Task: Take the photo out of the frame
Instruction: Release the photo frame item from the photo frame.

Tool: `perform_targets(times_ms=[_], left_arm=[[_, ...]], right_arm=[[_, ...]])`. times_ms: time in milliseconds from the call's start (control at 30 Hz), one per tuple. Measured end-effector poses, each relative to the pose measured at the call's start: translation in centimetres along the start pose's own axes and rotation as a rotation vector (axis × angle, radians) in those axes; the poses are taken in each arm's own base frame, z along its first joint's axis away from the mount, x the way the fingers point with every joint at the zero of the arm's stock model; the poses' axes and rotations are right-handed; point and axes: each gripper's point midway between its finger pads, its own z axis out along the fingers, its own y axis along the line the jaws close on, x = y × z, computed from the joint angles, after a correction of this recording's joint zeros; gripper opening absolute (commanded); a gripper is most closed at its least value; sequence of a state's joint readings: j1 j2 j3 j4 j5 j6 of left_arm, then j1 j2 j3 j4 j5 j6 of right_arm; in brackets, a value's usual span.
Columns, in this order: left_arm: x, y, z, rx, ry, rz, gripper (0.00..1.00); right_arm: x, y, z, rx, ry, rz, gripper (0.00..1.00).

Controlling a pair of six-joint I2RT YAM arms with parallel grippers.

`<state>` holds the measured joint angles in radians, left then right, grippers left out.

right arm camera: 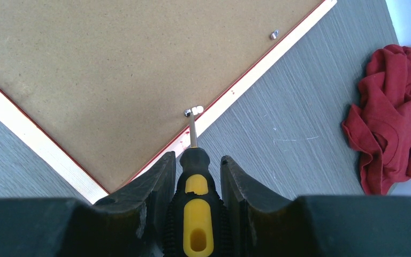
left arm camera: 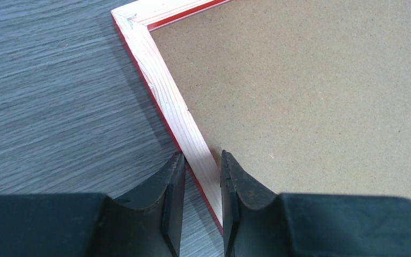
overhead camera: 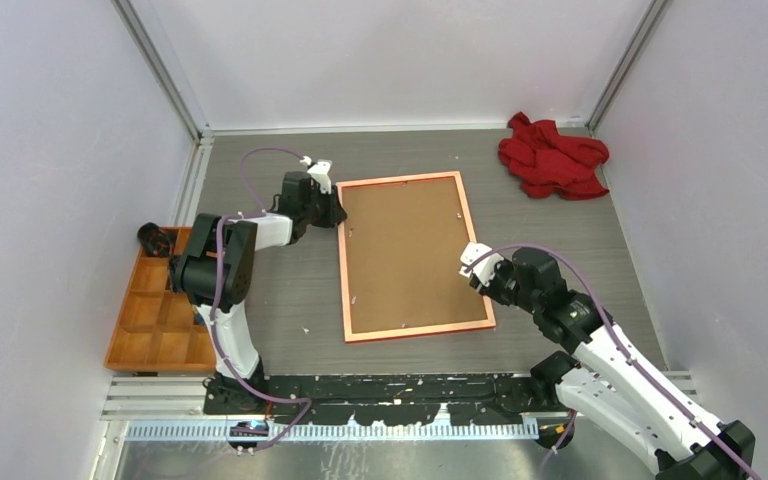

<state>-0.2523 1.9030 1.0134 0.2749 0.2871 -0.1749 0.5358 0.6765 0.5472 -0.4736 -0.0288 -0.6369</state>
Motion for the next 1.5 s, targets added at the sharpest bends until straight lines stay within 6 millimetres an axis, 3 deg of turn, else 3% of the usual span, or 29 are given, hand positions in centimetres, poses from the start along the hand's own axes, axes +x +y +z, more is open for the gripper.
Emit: perform_targets(times_ms=[733,1133,1500], left_arm=[[0.0,0.0,0.0,0.0,0.0,0.0,0.01],[0.0,0.0,0.0,0.0,0.001,0.0,0.01],[0.0,0.5,-0.6,0.05,0.01,-0.061,0.24]], right_arm=[[-0.4,-0.5,-0.7,0.027,-0.008,0.078,0.01],[-0.2,-1.9,-0.8,0.096,0.008,0.078,0.01],[-0.3,-4.6,-0.7,0.243,0.012,0.079,0.01]])
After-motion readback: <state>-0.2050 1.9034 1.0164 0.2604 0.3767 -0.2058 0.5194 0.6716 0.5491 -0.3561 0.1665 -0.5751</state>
